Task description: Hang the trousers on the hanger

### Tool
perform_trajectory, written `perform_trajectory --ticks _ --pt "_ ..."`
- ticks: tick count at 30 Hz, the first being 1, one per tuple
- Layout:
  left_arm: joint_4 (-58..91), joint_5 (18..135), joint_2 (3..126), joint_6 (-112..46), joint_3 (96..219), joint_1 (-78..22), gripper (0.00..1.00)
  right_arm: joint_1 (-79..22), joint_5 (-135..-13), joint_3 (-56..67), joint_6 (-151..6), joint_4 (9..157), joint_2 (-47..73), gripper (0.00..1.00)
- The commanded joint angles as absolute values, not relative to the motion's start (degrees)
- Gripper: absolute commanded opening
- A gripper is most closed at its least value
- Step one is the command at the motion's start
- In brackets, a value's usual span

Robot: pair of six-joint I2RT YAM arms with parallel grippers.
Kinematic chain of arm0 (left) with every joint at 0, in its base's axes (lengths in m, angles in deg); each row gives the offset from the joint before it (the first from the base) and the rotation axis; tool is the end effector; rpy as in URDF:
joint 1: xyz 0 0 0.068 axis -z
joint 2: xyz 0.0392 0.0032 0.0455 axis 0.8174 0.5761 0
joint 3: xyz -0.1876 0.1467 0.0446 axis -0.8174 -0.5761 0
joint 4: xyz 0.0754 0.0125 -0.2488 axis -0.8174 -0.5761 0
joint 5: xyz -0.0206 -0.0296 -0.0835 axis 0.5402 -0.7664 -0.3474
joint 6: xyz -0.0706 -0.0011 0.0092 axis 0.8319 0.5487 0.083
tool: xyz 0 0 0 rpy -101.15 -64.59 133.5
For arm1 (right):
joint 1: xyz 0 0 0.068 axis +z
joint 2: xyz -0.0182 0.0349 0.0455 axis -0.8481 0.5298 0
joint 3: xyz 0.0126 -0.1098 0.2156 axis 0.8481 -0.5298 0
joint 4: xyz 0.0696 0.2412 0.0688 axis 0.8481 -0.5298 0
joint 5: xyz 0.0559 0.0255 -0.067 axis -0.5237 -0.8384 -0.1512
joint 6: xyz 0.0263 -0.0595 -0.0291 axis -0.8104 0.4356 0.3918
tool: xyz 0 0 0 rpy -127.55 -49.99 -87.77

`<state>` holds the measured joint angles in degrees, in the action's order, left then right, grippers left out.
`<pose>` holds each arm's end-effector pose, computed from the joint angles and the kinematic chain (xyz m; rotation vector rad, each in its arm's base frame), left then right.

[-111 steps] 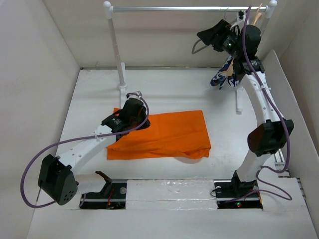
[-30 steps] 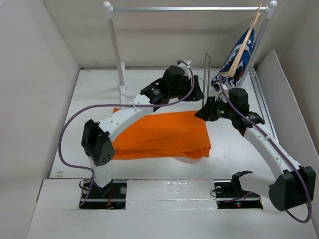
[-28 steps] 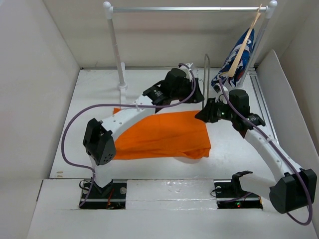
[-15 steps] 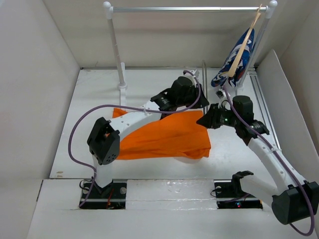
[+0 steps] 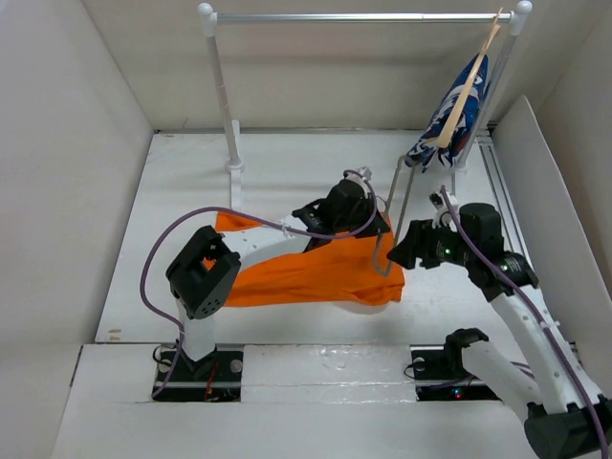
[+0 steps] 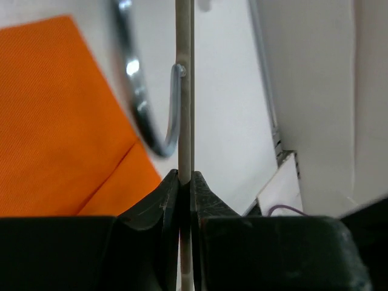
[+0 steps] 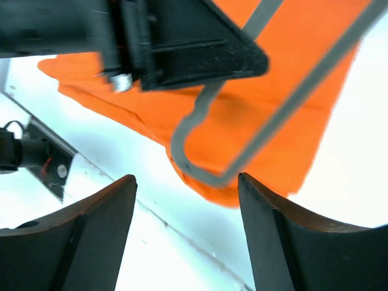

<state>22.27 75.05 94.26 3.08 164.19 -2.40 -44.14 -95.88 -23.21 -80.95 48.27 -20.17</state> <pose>0.2675 -0.3641 0.2424 0.2200 2.1110 -1.2945 0.1974 0.0782 0.2683 -0.2693 2.2175 0.8411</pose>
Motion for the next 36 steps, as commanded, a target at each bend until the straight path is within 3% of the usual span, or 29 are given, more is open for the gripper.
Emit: perform_trajectory --ticks 1,4,6,7,8,9,10,11,16,19,20,26,30,36 --pt "29.29 75.00 90.81 5.75 160.06 -1.74 0.00 -44.39 -89.88 -19.62 -79.44 38.51 -25.08 0.74" --pt "34.73 74.38 89.93 8.29 154.79 -0.59 0.00 -45.78 -84.34 -16.10 -77.60 32.87 -27.72 0.74" --pt "37.65 74.11 89.66 9.70 150.92 -0.07 0.00 -46.50 -83.35 -14.52 -76.72 29.95 -27.99 0.66" --pt "40.36 73.85 89.75 10.93 149.78 0.54 0.00 -46.50 -82.74 -14.08 -76.36 30.12 -28.07 0.55" --pt "41.43 73.85 89.93 11.73 148.11 0.55 0.00 -47.02 -82.47 -14.42 -76.19 31.34 -27.90 0.31" --pt "42.57 74.11 90.36 12.43 147.57 1.16 0.00 -47.02 -81.86 -14.69 -75.49 31.62 -27.03 0.18" --pt "43.98 76.46 90.63 13.57 146.70 2.64 0.00 -47.02 -82.20 -15.56 -74.00 33.79 -25.63 0.06" --pt "44.16 76.48 90.63 14.28 146.51 2.66 0.00 -47.02 -82.21 -16.18 -73.99 35.30 -25.61 0.04" --pt "40.76 90.25 91.50 20.25 146.51 8.18 0.00 -48.07 -81.60 -19.43 -68.55 44.25 -18.08 0.06" --pt "38.55 94.75 93.96 24.21 148.79 9.51 0.00 -51.40 -85.35 -22.85 -66.52 50.39 -14.03 0.06" --pt "38.11 95.72 94.84 25.17 149.76 10.04 0.00 -52.03 -86.94 -24.26 -66.52 52.86 -11.93 0.00" --pt "35.73 102.67 100.03 31.77 152.74 12.41 0.00 -55.37 -90.37 -31.83 -67.66 68.17 -7.44 0.00" --pt "33.97 105.22 103.89 34.31 153.72 13.64 0.00 -55.37 -95.90 -31.74 -64.69 70.81 2.38 0.17" --pt "33.71 106.19 104.08 36.25 151.96 14.17 0.00 -55.37 -96.45 -32.44 -63.27 73.72 7.51 0.29"
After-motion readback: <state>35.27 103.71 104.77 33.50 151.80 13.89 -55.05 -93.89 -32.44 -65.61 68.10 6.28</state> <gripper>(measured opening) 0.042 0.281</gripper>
